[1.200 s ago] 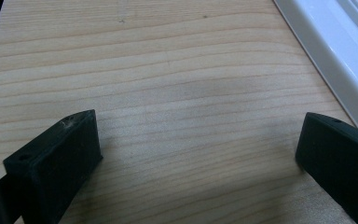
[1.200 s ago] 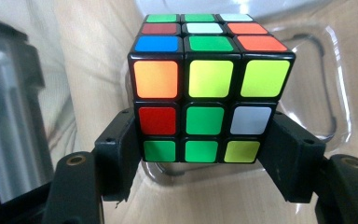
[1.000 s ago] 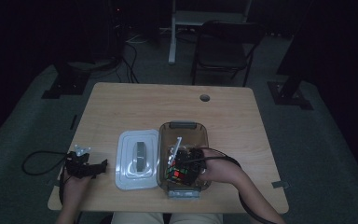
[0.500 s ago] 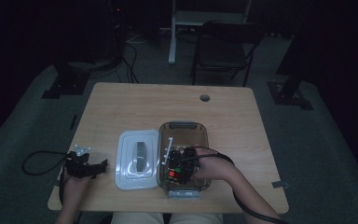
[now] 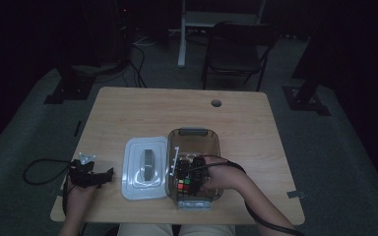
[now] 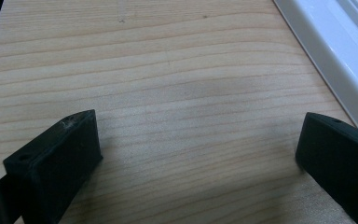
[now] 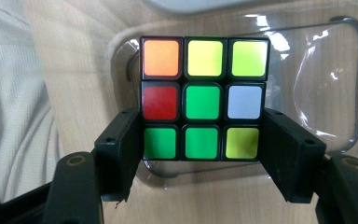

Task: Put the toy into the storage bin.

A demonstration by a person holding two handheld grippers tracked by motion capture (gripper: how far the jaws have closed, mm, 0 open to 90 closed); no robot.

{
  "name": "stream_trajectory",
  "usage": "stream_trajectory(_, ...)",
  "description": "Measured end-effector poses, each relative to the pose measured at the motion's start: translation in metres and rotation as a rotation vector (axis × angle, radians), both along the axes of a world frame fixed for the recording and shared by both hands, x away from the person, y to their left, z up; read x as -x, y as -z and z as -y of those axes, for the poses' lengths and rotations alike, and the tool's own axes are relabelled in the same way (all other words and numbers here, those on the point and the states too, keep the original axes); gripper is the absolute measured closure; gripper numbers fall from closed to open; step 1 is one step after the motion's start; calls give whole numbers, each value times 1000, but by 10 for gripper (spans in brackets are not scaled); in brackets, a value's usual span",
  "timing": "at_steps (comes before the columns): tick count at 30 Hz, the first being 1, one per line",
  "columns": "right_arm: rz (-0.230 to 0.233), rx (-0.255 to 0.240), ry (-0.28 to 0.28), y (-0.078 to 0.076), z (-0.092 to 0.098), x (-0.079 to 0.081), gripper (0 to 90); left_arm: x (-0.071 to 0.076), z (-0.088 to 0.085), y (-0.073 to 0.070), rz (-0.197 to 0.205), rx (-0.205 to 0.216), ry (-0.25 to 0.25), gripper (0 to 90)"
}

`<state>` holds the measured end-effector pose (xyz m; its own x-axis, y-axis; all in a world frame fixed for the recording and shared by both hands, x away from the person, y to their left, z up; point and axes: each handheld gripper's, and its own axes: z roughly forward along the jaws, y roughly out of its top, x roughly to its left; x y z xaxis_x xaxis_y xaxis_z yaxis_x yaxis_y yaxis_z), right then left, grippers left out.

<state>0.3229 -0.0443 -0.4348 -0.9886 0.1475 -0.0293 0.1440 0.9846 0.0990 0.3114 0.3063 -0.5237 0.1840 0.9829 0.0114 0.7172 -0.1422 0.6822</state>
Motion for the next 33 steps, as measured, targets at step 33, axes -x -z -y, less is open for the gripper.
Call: stream_trajectory(33,25,-416,219,-41,56,-6,185,0,0,0,-2,0,1,6)
